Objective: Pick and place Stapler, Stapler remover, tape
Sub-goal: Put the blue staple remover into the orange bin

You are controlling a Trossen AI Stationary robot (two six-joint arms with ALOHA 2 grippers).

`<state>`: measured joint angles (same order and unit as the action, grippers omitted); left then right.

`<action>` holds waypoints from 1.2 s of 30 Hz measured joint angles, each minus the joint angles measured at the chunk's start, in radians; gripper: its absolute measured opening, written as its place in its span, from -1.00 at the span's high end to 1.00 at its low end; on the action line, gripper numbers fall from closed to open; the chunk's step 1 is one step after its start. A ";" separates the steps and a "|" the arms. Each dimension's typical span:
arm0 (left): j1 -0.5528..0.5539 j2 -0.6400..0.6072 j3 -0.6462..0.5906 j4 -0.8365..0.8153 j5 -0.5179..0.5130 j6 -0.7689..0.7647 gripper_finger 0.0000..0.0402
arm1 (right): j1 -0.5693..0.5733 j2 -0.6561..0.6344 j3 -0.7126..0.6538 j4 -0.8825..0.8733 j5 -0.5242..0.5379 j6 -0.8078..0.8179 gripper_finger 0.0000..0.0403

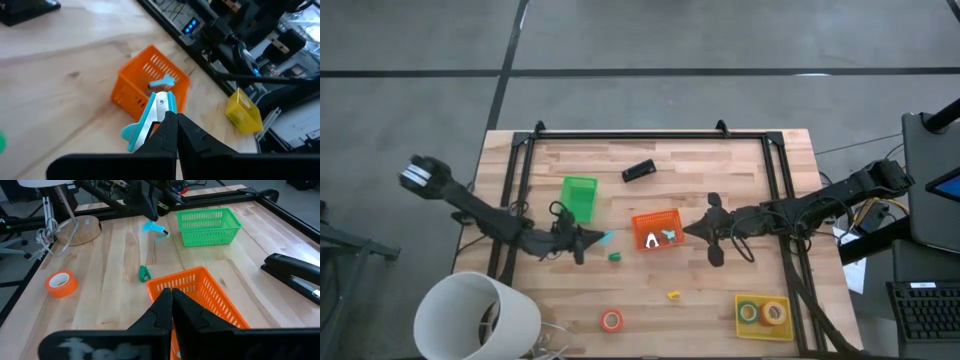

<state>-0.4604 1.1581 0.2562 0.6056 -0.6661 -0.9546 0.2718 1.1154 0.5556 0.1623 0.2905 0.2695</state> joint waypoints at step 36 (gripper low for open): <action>0.236 0.560 0.482 -0.019 0.196 0.406 0.97 | 0.000 0.000 -0.001 -0.031 0.000 -0.001 0.96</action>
<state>-0.2241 1.7180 0.7383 0.5861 -0.4706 -0.5487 0.2722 1.1156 0.5545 0.1314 0.2901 0.2687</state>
